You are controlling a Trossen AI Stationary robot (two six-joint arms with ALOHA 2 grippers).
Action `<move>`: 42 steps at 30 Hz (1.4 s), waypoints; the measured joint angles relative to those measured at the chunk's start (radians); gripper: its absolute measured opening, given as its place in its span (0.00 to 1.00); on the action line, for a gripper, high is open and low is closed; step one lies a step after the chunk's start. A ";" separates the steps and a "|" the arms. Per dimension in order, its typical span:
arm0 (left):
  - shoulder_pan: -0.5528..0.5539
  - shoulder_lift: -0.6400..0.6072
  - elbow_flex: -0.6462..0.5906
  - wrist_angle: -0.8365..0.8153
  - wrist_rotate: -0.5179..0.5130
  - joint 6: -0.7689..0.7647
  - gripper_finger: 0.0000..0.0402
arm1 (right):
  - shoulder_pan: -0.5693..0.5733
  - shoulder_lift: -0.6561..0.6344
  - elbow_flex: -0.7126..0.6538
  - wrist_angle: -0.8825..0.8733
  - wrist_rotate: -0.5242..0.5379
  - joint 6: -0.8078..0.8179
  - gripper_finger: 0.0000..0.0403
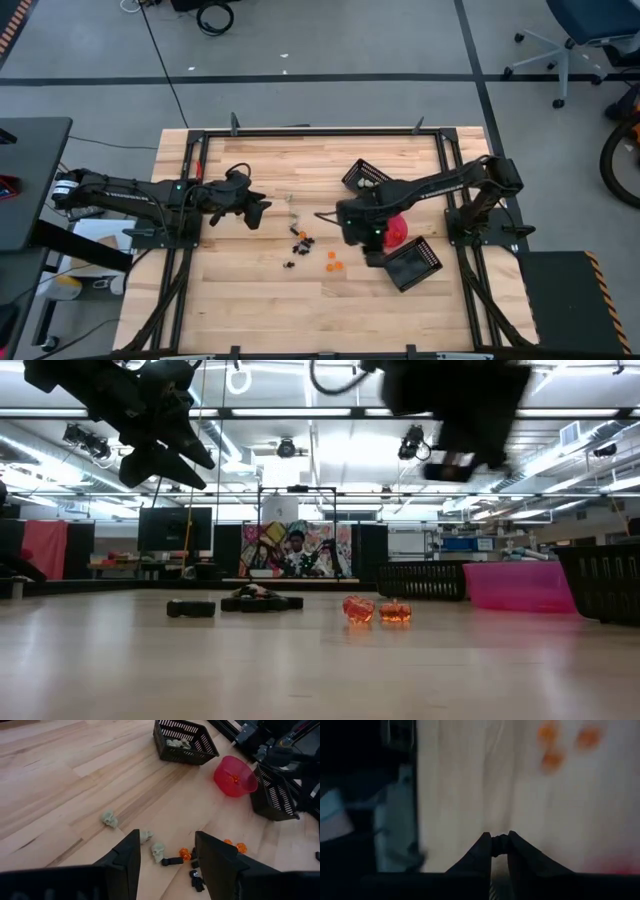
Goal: Sort Halloween decoration
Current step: Put the black skeleton toy into the bottom black basket
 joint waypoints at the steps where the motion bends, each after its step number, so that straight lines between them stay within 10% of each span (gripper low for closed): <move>1: 0.000 0.000 0.000 -0.001 0.000 0.000 0.40 | 0.007 -0.001 0.000 -0.052 -0.014 0.004 0.13; 8: 0.000 0.000 0.000 -0.001 0.000 0.000 0.40 | 0.062 0.001 -0.027 -0.249 0.063 -0.034 0.13; 42: -0.001 0.000 0.000 -0.001 0.000 0.000 0.40 | 0.165 -0.004 -0.256 -0.086 0.059 0.124 0.31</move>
